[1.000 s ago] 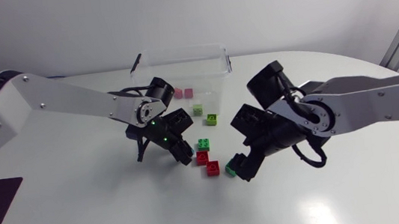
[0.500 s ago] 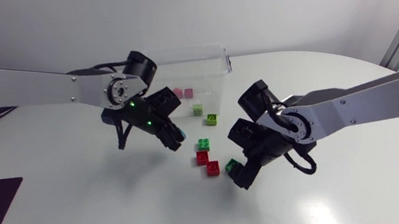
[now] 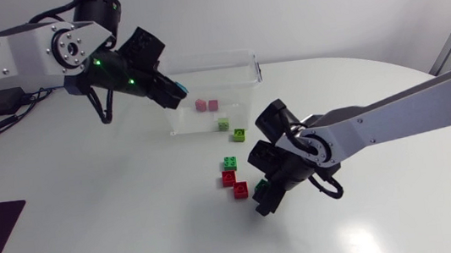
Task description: Place the duplo bricks in the container
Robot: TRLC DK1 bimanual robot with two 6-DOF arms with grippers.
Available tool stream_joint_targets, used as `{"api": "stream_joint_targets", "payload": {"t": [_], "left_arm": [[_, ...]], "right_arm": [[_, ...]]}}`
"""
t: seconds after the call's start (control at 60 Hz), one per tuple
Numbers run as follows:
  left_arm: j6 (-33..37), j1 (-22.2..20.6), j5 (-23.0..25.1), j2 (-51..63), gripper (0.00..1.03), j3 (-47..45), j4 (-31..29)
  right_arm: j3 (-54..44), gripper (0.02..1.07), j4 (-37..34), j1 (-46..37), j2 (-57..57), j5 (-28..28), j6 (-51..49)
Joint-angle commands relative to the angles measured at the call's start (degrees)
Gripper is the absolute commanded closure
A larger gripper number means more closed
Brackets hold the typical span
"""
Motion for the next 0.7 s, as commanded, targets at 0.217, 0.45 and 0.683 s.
{"api": "stream_joint_targets", "payload": {"t": [0.217,0.45,0.683], "left_arm": [[-10.51,2.31,0.62,5.01,0.78,5.63,11.95],[-13.23,2.13,-1.92,13.98,0.78,13.01,15.46],[-14.46,2.48,-4.91,21.89,0.77,19.25,17.75]], "right_arm": [[-1.08,0.80,0.28,1.33,-1.15,1.88,0.49],[-3.10,0.80,-4.20,0.72,-10.55,2.32,0.58],[-0.73,0.80,-9.65,-0.34,-18.02,3.37,0.49]]}}
